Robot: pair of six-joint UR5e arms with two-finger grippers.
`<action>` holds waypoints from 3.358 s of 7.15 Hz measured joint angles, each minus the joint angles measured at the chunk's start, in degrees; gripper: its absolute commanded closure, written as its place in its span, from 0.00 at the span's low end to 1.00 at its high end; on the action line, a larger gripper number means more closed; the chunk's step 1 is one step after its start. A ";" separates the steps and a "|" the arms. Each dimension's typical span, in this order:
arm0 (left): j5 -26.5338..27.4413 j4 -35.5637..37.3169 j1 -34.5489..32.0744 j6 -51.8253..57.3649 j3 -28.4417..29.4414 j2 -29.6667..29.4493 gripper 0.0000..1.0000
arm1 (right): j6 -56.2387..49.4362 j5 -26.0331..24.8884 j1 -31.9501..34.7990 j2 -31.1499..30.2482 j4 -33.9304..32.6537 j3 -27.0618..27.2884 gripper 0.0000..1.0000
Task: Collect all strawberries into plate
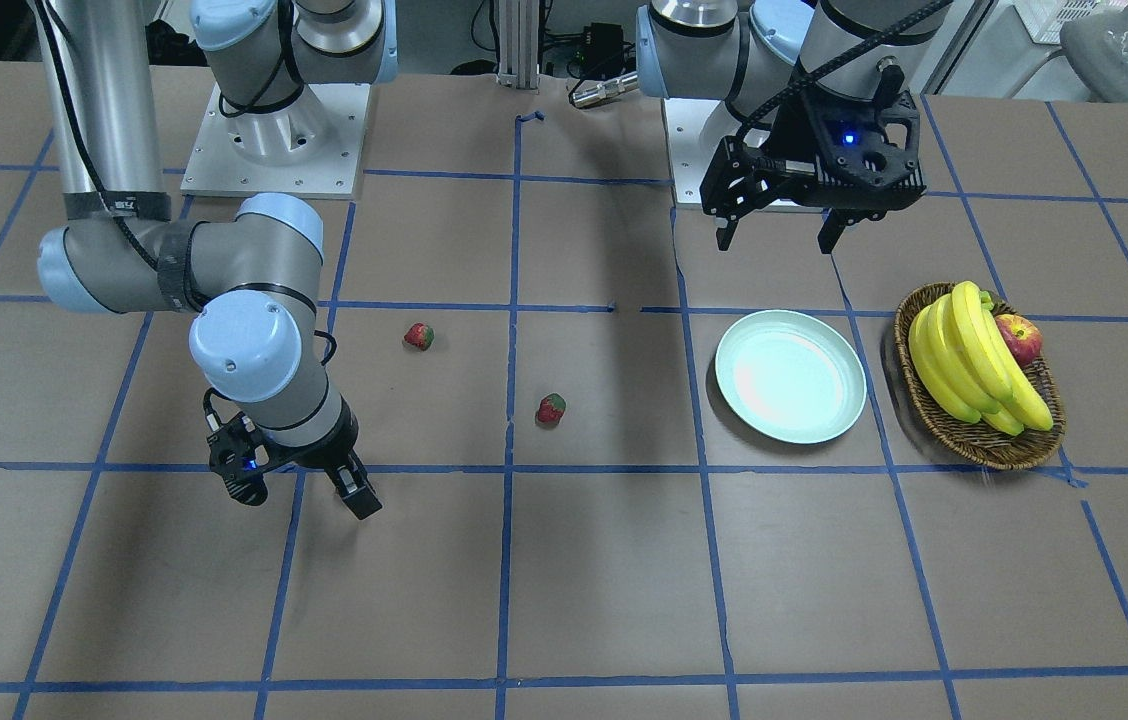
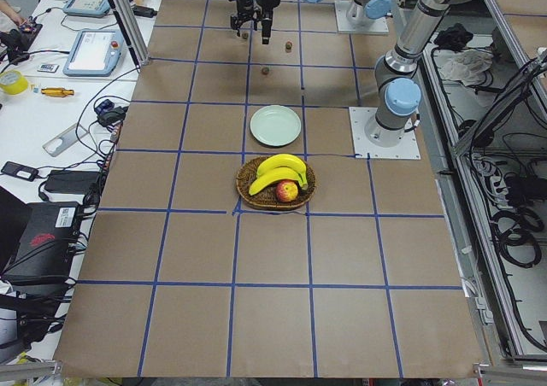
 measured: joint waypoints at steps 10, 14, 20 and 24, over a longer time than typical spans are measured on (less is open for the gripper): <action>0.32 0.24 0.07 -0.05 0.04 0.21 0.00 | -0.17 3.22 -0.74 0.74 0.02 0.08 1.00; 0.36 0.24 0.13 0.08 0.04 0.27 0.00 | 3.80 6.24 4.01 -4.27 2.27 0.11 1.00; 0.43 0.24 0.21 0.08 0.04 0.27 0.00 | 16.69 17.67 22.34 0.66 -1.58 -5.58 1.00; 0.41 0.24 0.20 0.08 0.04 0.27 0.00 | 16.45 16.49 23.06 4.56 -3.99 -5.45 0.00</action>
